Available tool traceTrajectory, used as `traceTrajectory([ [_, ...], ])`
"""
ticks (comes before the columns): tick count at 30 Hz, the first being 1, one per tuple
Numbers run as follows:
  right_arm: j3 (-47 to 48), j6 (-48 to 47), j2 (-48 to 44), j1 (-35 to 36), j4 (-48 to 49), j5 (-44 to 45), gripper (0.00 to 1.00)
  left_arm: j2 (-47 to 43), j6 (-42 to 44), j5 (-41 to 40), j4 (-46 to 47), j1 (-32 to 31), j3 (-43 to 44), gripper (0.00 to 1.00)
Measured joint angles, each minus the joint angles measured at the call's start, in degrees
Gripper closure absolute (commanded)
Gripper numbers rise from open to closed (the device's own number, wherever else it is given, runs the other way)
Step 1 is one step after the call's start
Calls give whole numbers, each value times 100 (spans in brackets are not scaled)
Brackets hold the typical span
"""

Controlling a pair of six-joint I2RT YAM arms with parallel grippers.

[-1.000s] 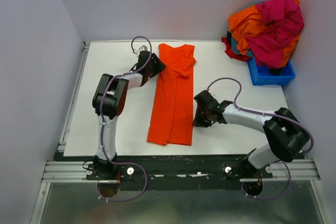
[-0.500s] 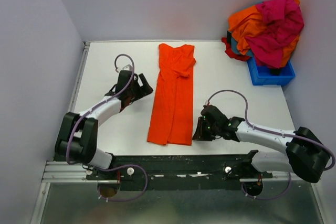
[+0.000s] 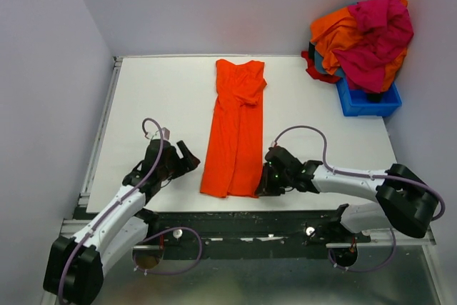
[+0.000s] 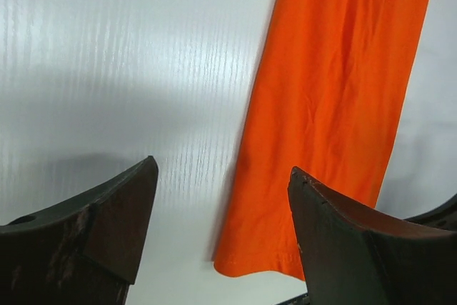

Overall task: Fold and stack the t-shirts
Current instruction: Grab the bottom of the folded rectangular tshirt with both arms

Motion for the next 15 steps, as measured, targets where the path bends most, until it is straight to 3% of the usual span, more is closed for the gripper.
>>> traceTrajectory([
  [4, 103, 109, 267, 42, 127, -70, 99, -544, -227, 72, -74, -136, -354, 20],
  [10, 9, 210, 70, 46, -26, 24, 99, -476, -463, 197, -184, -428, -481, 25],
  [15, -103, 208, -382, 46, -492, 269, 99, -256, -627, 286, -254, -807, -487, 41],
])
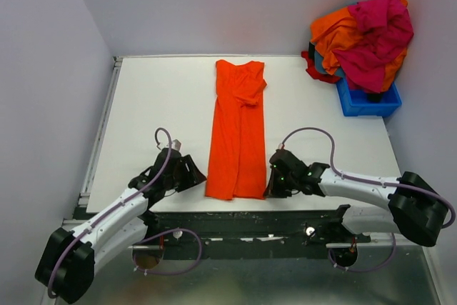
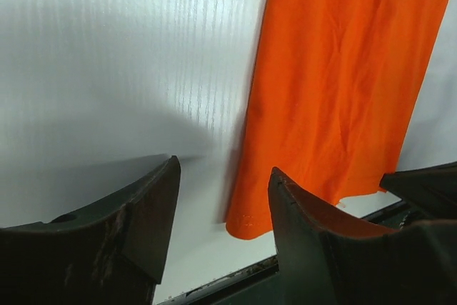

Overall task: Fold and stack the t-shirts
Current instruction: Grab the bottom of the folded rectangular tshirt with both arms

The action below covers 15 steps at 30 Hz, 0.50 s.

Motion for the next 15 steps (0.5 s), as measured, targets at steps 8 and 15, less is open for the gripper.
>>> traceTrajectory([
  [8, 15, -9, 44, 0, -111, 81, 99, 243, -258, 94, 37, -481, 0, 41],
  [15, 87, -11, 175, 2, -52, 52, 99, 466, -461, 133, 125, -822, 61, 55],
])
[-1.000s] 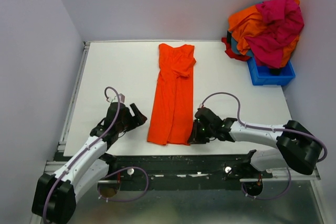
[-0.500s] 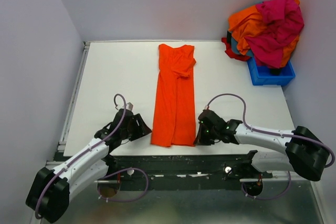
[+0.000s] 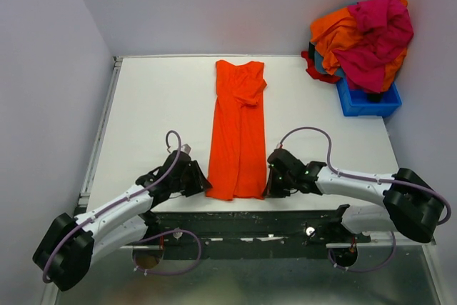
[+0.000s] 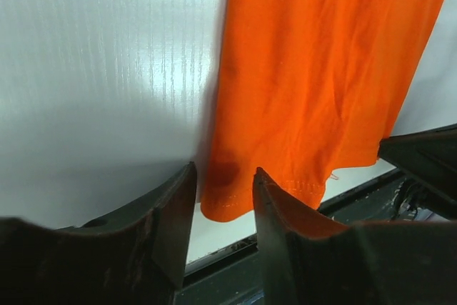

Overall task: Fold and stack the t-shirts
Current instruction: Grab the bottom of the folded rectangular tshirt with both arms

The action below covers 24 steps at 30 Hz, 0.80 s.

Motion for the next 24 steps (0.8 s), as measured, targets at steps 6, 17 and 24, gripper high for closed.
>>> traceTrajectory([
  [6, 15, -4, 9, 9, -2, 0, 99, 33, -107, -68, -186, -144, 2, 65],
  [17, 13, -57, -306, 9, -302, 94, 99, 131, -302, -68, 33, -282, -76, 100],
  [24, 282, -260, -754, 0, -785, 382, 99, -79, -120, -245, -680, -293, 546, 100],
])
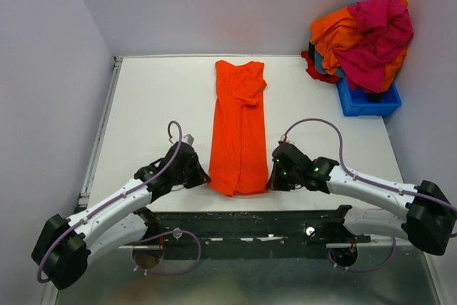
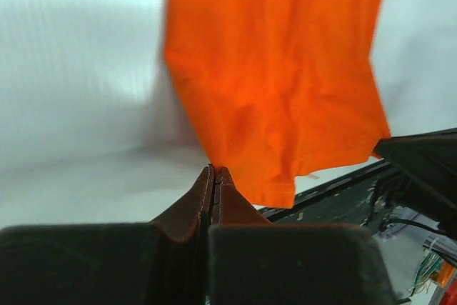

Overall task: Fold and stack the t-shirts
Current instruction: Grab the bottom of the folded rectangular tshirt with both arms, then fold the folded rectangular tshirt in 1/3 of the way

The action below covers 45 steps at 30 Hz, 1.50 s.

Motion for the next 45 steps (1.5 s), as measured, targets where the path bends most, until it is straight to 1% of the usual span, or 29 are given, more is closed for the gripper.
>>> traceTrajectory([
  [4, 673, -293, -55, -232, -334, 149, 99, 286, 238, -55, -144, 103, 879, 100],
  [7, 1139, -581, -59, -678, -417, 181, 99, 673, 424, -83, -142, 280, 1386, 100],
  [9, 1425, -789, 44, -1045, -431, 186, 99, 1060, 562, -94, -125, 518, 1775, 100],
  [12, 1961, -1093, 533, -1491, -435, 179, 99, 1624, 719, -101, 22, 846, 2267, 100],
  [14, 2358, -1274, 1005, -1698, -435, 179, 99, 2175, 828, -105, 149, 1088, 2699, 100],
  [18, 3141, -1567, 2013, -2028, -428, 129, 99, 3047, 942, -291, 317, 1355, 3364, 100],
  [24, 4159, -1893, 3265, -2382, -461, -50, 99, 4050, 1054, -518, 474, 1495, 4076, 100],
  [28, 4745, -2103, 3812, -2549, -603, -146, 99, 4638, 1134, -516, 490, 1580, 4544, 100],
  [31, 5149, -2223, 4133, -2638, -706, -201, 99, 4951, 1180, -516, 485, 1635, 4861, 100],
  [37, 5593, -2317, 4478, -2841, -822, -317, 99, 5340, 1224, -516, 459, 1716, 5431, 100],
  [41, 5904, -2356, 4745, -2946, -881, -407, 99, 5560, 1224, -511, 479, 1784, 5622, 100],
  [42, 5971, -2380, 4811, -2975, -890, -452, 96, 5606, 1224, -511, 485, 1805, 5630, 100],
  [43, 6050, -2391, 4876, -3001, -898, -503, 83, 5665, 1224, -511, 492, 1840, 5637, 98],
  [44, 6144, -2396, 4957, -3029, -911, -557, 61, 5711, 1224, -507, 496, 1864, 5646, 71],
  [45, 6279, -2420, 5062, -3064, -916, -623, 43, 5779, 1224, -490, 498, 1904, 5668, 37],
])
